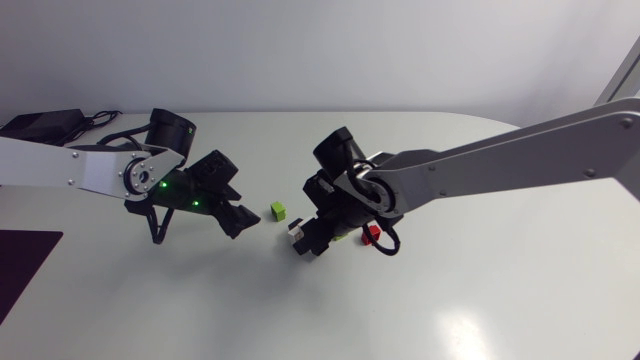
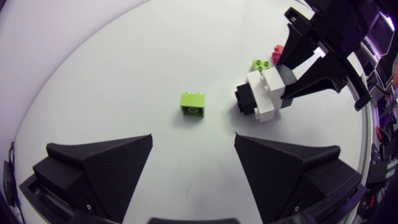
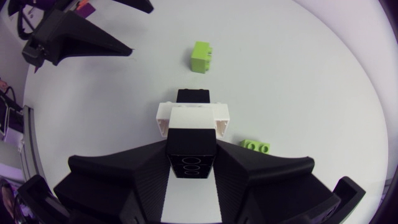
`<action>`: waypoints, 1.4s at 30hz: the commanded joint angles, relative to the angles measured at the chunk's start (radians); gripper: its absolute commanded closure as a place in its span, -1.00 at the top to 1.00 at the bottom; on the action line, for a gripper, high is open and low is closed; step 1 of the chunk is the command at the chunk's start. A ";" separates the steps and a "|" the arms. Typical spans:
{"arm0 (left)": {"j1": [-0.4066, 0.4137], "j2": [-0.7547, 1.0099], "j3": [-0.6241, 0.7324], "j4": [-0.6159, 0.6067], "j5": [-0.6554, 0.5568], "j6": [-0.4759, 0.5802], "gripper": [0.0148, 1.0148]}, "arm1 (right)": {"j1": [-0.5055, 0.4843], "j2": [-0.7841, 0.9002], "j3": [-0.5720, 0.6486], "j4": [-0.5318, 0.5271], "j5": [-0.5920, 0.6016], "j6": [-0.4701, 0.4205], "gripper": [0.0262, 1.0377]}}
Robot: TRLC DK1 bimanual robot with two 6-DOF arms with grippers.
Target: Disassemble duplo
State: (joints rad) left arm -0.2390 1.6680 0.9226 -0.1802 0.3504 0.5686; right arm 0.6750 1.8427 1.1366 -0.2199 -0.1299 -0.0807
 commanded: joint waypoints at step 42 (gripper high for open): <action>-0.385 -0.557 -0.490 0.301 -0.163 0.447 0.81 | -0.190 -0.226 -0.011 -0.463 -0.732 -0.214 -0.52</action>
State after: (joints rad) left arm -0.6018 1.1278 0.4625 0.1040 0.2001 0.9802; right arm 0.4843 1.5913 1.1046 -0.6697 -0.8497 -0.2749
